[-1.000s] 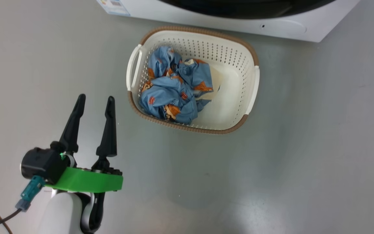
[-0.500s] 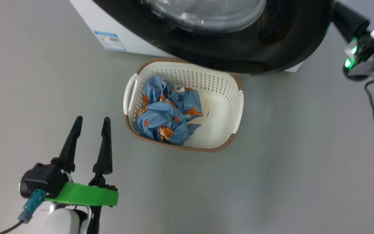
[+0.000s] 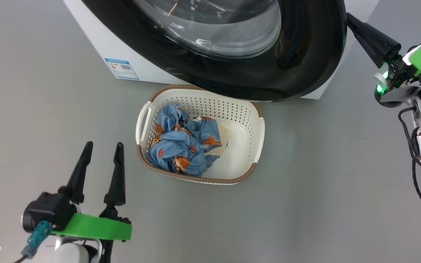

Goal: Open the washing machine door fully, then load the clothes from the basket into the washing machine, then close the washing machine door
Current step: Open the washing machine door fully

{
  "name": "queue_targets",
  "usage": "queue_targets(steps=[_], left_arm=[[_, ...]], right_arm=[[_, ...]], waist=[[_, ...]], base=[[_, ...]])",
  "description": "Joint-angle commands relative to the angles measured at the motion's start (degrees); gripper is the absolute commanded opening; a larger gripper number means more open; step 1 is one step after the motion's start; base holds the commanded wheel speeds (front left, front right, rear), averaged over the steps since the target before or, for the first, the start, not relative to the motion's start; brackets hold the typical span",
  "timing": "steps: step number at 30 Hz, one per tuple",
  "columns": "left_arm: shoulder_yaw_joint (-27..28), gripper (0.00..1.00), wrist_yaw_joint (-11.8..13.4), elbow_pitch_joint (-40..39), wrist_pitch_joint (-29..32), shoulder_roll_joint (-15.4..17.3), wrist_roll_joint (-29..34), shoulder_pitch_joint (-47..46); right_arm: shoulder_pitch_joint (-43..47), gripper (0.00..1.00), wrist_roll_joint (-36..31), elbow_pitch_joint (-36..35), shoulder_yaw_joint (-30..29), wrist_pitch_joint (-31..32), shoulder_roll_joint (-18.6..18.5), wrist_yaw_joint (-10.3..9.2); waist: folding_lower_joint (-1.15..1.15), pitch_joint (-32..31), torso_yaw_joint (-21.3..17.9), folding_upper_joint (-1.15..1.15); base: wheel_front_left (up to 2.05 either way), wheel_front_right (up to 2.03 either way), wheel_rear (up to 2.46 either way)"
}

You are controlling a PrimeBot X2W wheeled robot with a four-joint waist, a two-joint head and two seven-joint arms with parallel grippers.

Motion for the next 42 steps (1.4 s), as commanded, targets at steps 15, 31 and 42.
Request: queue_targets(steps=[15, 31, 42], left_arm=[[2.38, 1.0, -0.51, -0.47, -0.52, 1.12, 1.39, 2.76], [4.23, 1.0, -0.59, -1.97, -0.52, 1.12, 1.97, 4.5], [4.44, 1.0, -0.61, -2.54, -0.52, 1.12, 1.91, 5.2]], right_arm=[[9.25, 1.0, -5.26, -11.79, -0.18, -6.24, -1.46, 0.1], [25.72, 1.0, -19.97, -30.73, 3.54, -24.83, -4.6, 0.1], [34.95, 1.0, -33.93, -35.4, 8.2, -42.66, -8.85, 0.1]], waist=[[0.0, -4.48, -1.57, 0.0], [0.0, -5.88, -3.56, 0.0], [0.0, -6.21, -4.04, 0.0]], base=[[0.0, 0.0, 0.0], [0.0, 0.0, 0.0], [0.0, 0.0, 0.0]])
